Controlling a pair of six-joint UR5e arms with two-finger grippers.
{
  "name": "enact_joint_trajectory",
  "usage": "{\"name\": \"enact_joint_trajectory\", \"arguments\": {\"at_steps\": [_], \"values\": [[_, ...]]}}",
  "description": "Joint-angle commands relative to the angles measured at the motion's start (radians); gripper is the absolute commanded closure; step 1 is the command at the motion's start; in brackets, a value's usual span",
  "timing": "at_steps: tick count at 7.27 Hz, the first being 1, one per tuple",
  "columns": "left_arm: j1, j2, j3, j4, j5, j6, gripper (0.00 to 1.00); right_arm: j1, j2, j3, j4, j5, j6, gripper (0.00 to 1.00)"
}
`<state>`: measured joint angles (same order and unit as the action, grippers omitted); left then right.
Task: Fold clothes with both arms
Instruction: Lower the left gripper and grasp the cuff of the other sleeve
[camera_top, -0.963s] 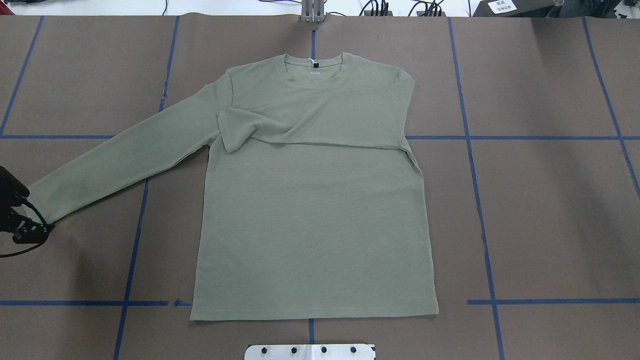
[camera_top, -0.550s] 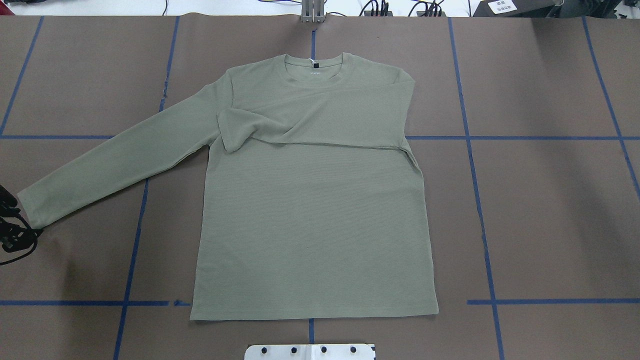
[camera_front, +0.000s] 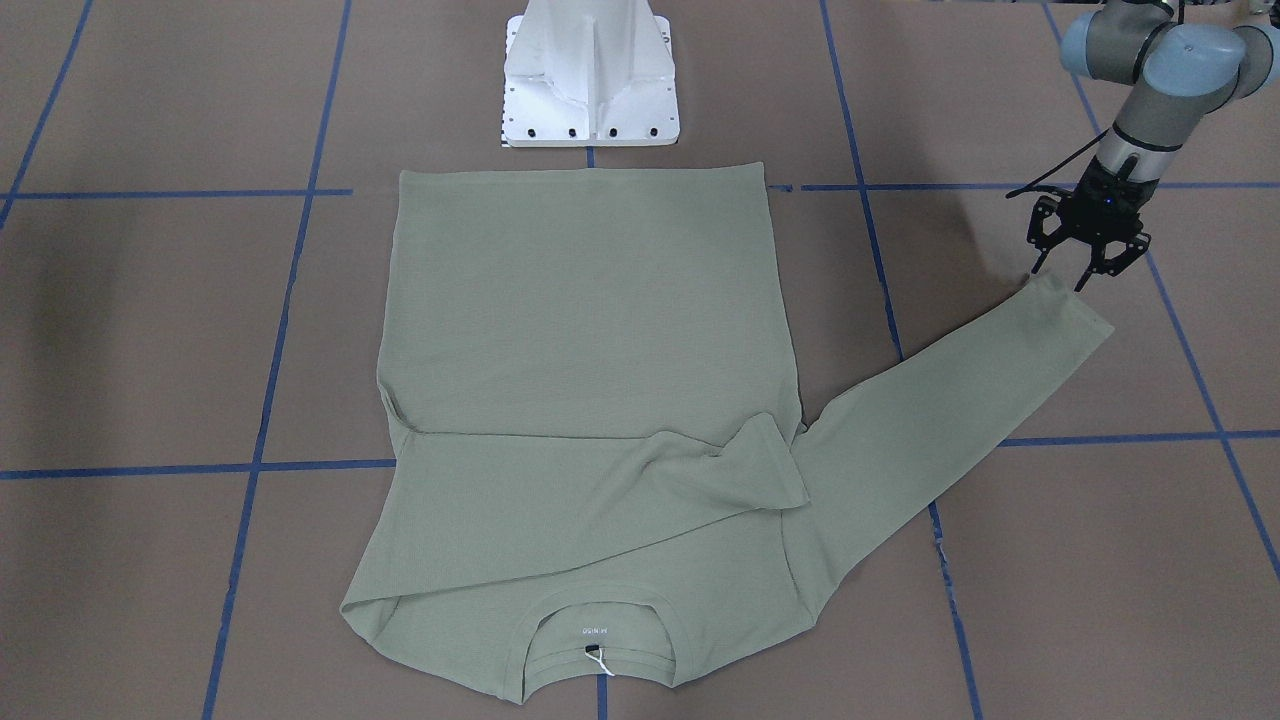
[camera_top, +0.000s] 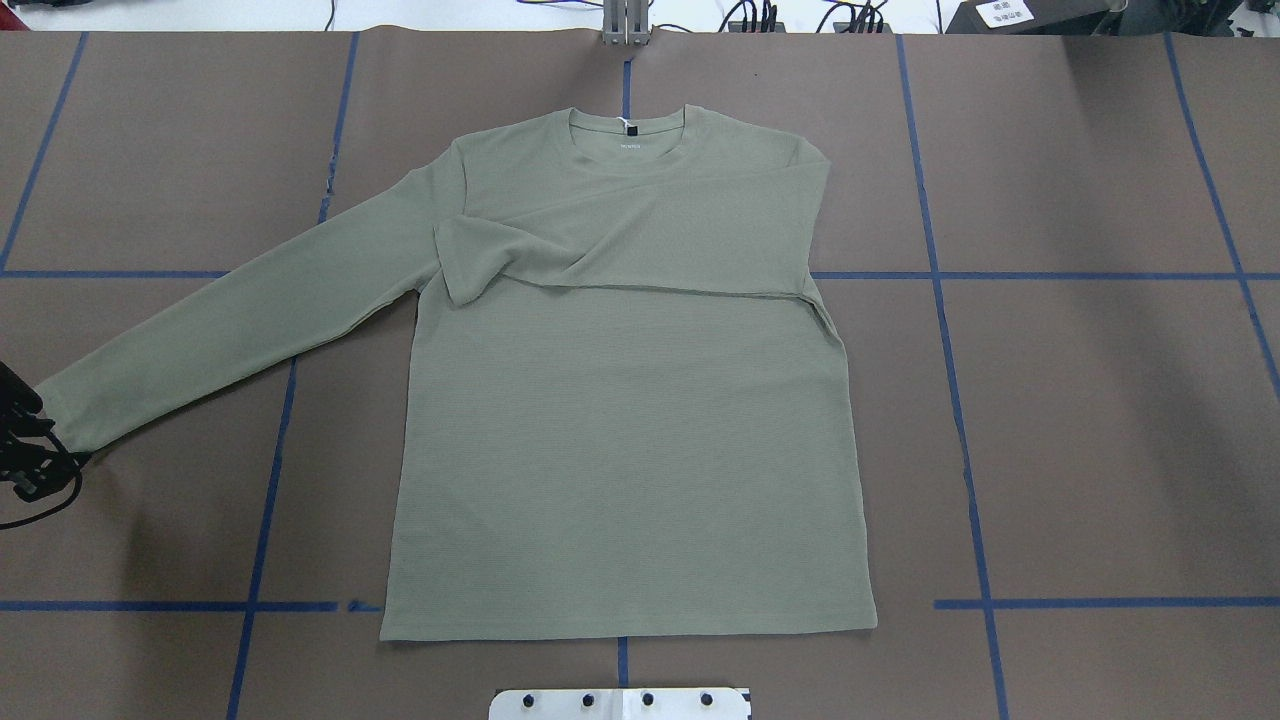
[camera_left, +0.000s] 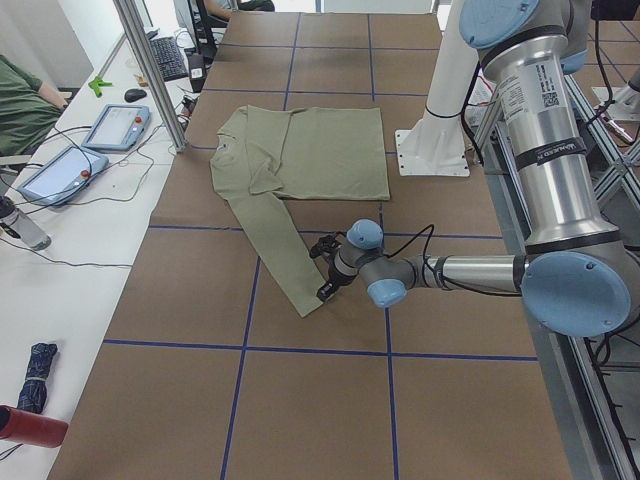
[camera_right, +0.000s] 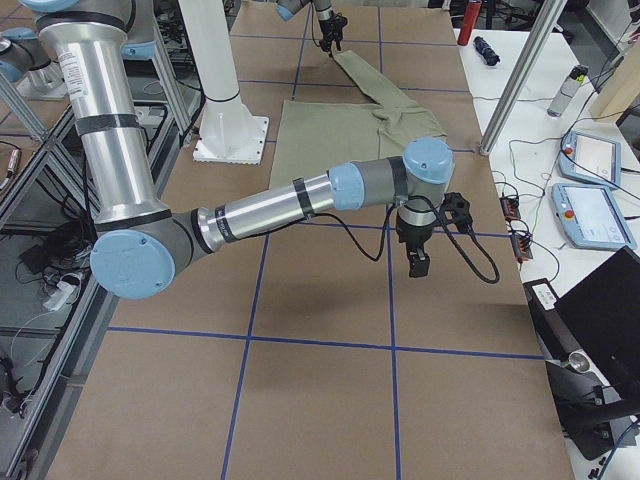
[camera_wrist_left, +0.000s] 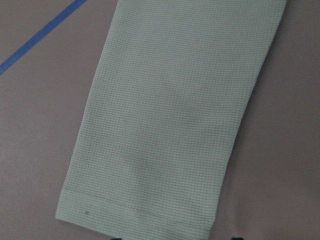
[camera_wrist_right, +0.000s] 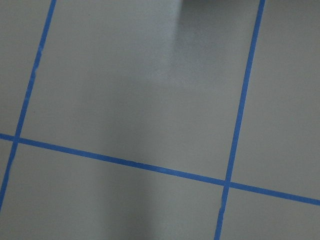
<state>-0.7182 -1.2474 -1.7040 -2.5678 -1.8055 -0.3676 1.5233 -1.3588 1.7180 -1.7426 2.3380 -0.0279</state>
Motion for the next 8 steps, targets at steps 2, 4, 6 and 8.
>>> {"name": "enact_joint_trajectory", "arguments": {"at_steps": [2, 4, 6, 8], "values": [[0.000, -0.003, 0.001, 0.000, 0.002, -0.001, 0.80, 0.000, -0.008, 0.000, 0.000, -0.002, -0.001, 0.00], [0.000, -0.004, 0.001, -0.043, 0.068, -0.008, 1.00, 0.000, -0.009, -0.002, 0.000, -0.002, -0.001, 0.00], [-0.004, -0.010, -0.008, -0.142, 0.094, -0.014, 1.00, 0.000, -0.009, -0.002, 0.000, -0.002, -0.001, 0.00], [-0.091, -0.094, -0.006, -0.196, 0.094, -0.140, 1.00, 0.000, -0.009, -0.005, 0.000, -0.002, -0.001, 0.00]]}}
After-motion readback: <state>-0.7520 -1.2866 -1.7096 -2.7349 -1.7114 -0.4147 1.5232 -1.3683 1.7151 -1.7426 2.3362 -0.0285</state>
